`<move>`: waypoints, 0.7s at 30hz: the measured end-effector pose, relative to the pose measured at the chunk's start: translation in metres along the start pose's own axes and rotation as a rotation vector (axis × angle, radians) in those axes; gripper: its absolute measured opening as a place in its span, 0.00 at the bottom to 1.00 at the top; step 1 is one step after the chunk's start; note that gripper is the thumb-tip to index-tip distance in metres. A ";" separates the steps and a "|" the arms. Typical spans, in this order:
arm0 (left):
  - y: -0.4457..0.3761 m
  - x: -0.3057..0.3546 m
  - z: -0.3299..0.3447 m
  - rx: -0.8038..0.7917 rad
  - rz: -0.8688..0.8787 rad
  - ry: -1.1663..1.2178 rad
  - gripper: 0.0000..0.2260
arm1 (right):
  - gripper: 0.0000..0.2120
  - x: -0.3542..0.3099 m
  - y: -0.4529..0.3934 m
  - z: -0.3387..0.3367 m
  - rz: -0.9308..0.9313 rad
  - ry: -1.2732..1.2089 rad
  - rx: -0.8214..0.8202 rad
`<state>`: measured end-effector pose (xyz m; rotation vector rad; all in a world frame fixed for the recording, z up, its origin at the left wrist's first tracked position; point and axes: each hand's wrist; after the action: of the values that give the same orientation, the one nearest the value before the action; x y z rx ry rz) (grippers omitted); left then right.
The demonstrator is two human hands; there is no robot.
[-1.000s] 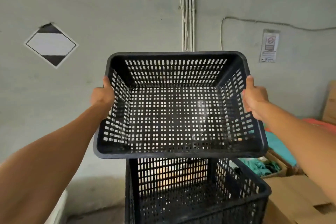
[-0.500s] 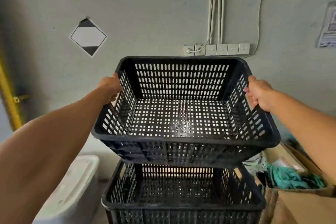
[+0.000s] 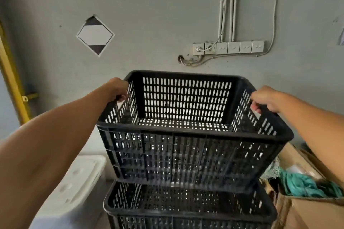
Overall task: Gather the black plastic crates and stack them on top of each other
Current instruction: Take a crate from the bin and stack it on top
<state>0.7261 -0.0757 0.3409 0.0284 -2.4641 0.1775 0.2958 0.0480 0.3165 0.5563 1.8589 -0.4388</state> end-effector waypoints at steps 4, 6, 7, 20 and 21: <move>-0.004 -0.002 0.007 -0.057 0.008 -0.087 0.11 | 0.08 0.010 -0.005 0.004 -0.004 0.098 0.008; -0.005 -0.007 0.008 -0.085 0.009 -0.127 0.11 | 0.09 -0.001 -0.005 0.005 -0.013 0.104 -0.015; -0.006 -0.010 0.008 -0.099 0.009 -0.146 0.11 | 0.09 -0.007 -0.004 0.005 -0.012 0.105 -0.024; 0.012 -0.019 0.013 -0.123 -0.021 -0.428 0.12 | 0.10 -0.009 0.002 -0.002 0.051 0.346 -0.074; 0.011 -0.021 0.010 -0.140 -0.020 -0.453 0.12 | 0.10 -0.010 0.005 -0.002 0.063 0.357 -0.083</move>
<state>0.7352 -0.0669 0.3189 0.0369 -2.9203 -0.0147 0.2997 0.0516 0.3264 0.6676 2.1813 -0.2290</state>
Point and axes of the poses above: each hand's wrist, its own y-axis away from the middle knuckle, its own z-axis out of the palm, x = y × z, and after that the axes turned 14 degrees about -y, right-handed
